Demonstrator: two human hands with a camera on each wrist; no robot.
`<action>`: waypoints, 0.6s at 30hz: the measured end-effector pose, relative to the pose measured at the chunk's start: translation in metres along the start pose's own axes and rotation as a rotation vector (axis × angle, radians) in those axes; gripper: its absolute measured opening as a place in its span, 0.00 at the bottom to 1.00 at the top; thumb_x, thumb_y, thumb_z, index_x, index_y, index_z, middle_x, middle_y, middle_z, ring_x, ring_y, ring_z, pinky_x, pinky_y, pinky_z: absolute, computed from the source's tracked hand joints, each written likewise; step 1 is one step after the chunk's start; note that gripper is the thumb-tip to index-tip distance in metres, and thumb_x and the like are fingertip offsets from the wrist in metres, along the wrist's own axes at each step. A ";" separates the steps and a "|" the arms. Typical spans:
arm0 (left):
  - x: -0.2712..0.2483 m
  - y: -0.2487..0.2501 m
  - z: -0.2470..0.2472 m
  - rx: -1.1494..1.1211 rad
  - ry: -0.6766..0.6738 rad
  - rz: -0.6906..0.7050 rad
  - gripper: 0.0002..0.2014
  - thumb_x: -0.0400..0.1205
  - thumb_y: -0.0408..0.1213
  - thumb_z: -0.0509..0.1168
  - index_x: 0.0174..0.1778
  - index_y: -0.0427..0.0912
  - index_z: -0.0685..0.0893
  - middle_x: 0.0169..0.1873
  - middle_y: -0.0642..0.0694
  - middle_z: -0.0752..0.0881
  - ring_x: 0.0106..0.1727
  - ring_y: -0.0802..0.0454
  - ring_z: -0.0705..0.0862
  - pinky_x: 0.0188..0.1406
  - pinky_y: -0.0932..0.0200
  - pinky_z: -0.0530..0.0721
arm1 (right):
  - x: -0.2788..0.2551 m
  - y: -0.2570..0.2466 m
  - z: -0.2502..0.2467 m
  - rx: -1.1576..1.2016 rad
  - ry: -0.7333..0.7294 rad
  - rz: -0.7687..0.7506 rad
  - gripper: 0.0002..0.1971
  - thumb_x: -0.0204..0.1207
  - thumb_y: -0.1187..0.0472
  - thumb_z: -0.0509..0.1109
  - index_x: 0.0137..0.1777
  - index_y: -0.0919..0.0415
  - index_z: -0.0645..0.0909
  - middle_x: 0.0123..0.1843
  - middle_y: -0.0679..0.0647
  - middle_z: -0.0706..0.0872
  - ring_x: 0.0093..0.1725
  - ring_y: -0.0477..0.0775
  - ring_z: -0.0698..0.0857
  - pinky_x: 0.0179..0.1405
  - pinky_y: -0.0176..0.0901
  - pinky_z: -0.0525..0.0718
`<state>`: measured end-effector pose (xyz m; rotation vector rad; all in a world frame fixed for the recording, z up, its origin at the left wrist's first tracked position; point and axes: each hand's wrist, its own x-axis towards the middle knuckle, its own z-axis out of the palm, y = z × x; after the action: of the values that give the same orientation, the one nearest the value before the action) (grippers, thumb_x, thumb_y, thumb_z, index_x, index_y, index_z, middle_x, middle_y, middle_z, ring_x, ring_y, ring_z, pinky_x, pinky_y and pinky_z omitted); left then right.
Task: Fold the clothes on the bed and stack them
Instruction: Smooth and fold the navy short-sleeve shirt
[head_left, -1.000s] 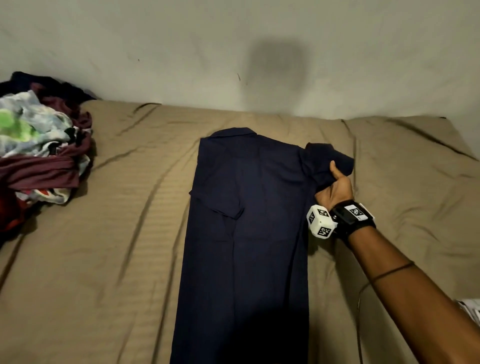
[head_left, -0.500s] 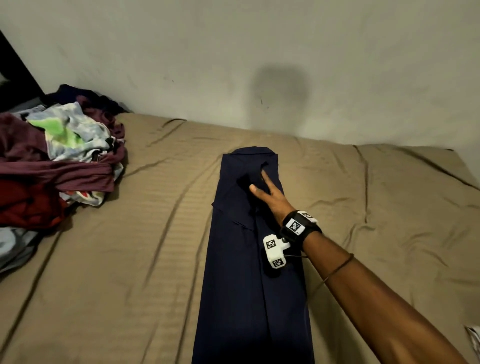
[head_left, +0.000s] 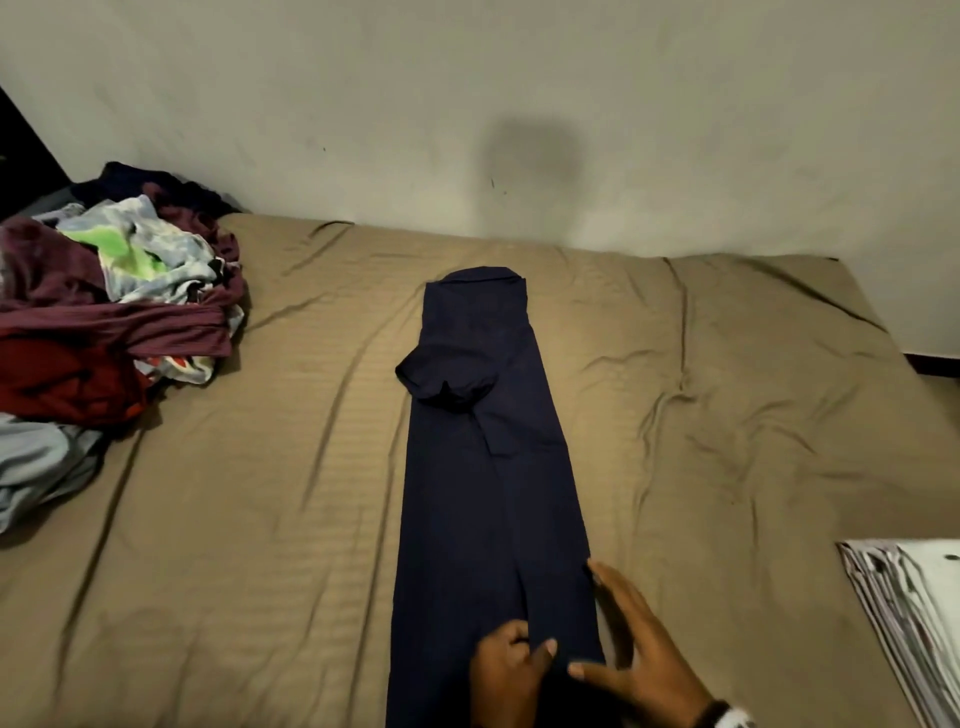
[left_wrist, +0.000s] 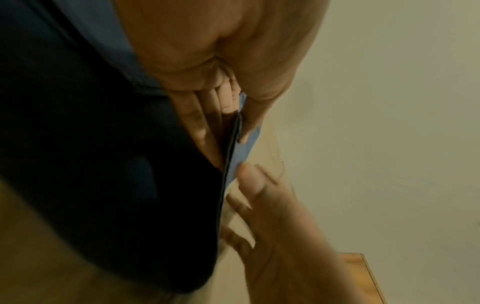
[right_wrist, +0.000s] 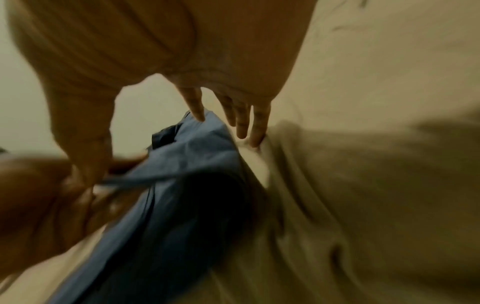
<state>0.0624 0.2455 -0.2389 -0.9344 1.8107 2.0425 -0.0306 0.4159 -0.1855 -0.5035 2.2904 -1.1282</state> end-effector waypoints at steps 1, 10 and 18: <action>-0.004 0.013 0.002 -0.013 0.018 0.028 0.03 0.77 0.34 0.79 0.43 0.42 0.91 0.36 0.49 0.94 0.42 0.53 0.93 0.48 0.50 0.91 | -0.021 0.004 0.010 -0.007 -0.015 0.007 0.63 0.54 0.30 0.87 0.86 0.40 0.55 0.86 0.32 0.54 0.84 0.30 0.56 0.83 0.33 0.61; -0.032 0.051 -0.005 -0.014 0.121 0.170 0.02 0.82 0.29 0.74 0.48 0.35 0.89 0.38 0.43 0.94 0.44 0.44 0.94 0.43 0.50 0.92 | -0.054 0.005 0.076 -0.206 0.348 0.033 0.28 0.56 0.64 0.68 0.56 0.40 0.69 0.55 0.40 0.71 0.46 0.58 0.86 0.33 0.45 0.80; -0.046 0.040 -0.030 0.109 0.278 0.129 0.03 0.80 0.33 0.76 0.42 0.38 0.91 0.32 0.45 0.93 0.38 0.49 0.92 0.31 0.58 0.90 | -0.074 -0.014 0.069 -0.339 0.222 0.050 0.31 0.47 0.69 0.71 0.52 0.47 0.73 0.49 0.47 0.79 0.39 0.55 0.84 0.27 0.46 0.81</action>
<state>0.0833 0.2195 -0.1799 -1.1451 2.1534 1.9411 0.0711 0.4063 -0.1874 -0.4609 2.6921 -0.8072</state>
